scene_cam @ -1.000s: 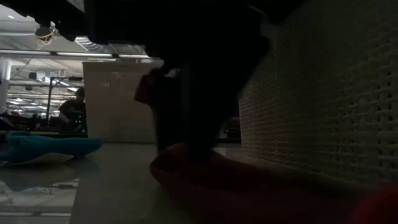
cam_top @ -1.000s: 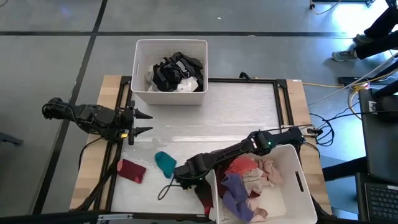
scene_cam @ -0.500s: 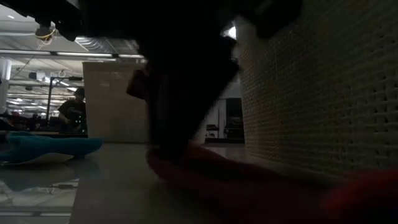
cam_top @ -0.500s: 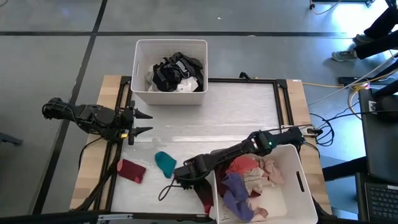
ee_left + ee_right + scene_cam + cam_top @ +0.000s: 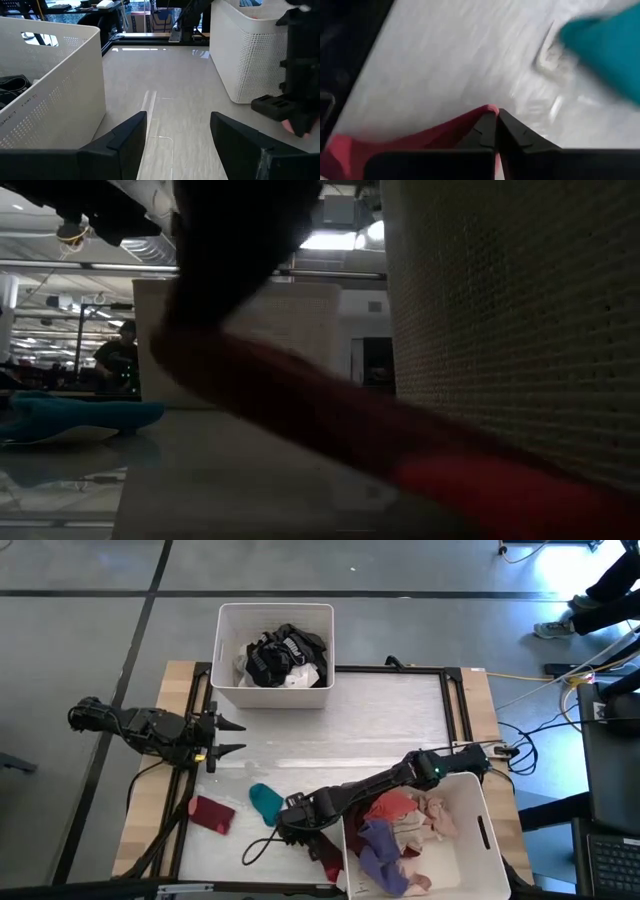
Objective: Sort clothes
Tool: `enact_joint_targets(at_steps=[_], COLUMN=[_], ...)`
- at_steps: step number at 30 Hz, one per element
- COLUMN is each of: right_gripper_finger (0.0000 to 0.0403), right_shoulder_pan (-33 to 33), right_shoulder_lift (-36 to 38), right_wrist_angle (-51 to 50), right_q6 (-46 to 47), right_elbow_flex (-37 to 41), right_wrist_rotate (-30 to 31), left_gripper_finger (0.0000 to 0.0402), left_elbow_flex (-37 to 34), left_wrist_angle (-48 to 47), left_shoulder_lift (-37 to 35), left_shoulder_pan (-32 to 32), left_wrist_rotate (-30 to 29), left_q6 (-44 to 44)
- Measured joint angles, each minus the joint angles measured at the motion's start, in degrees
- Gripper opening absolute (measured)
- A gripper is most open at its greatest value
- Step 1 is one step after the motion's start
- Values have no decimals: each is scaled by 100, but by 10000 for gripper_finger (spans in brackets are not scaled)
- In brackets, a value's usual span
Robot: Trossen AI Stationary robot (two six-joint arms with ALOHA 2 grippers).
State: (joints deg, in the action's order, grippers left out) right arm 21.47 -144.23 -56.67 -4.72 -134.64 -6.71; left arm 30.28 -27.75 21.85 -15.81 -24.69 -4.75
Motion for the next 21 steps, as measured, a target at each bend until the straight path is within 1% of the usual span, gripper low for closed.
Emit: enact_joint_targets(at_steps=[4, 8, 14, 21], right_gripper_finger=[12, 5, 8, 4], right_shoulder_pan=[5, 10, 50, 107], right_shoulder_lift=[319, 572, 1062, 1527], right_wrist_angle=[157, 246, 364, 509], right_q6=[12, 26, 47, 125], right_elbow_flex=[-34, -25, -27, -30], right_wrist_rotate=[450, 799, 1696, 2308], left_gripper_finger=[210, 210, 210, 210], left_elbow_flex=[0, 0, 0, 0], left_wrist_angle=[-7, -7, -7, -9], left_shoulder_lift=[-3, -2, -4, -4], left_shoulder_pan=[0, 0, 1, 0], left_wrist_rotate=[-1, 0, -1, 0], left_q6=[0, 0, -21, -24])
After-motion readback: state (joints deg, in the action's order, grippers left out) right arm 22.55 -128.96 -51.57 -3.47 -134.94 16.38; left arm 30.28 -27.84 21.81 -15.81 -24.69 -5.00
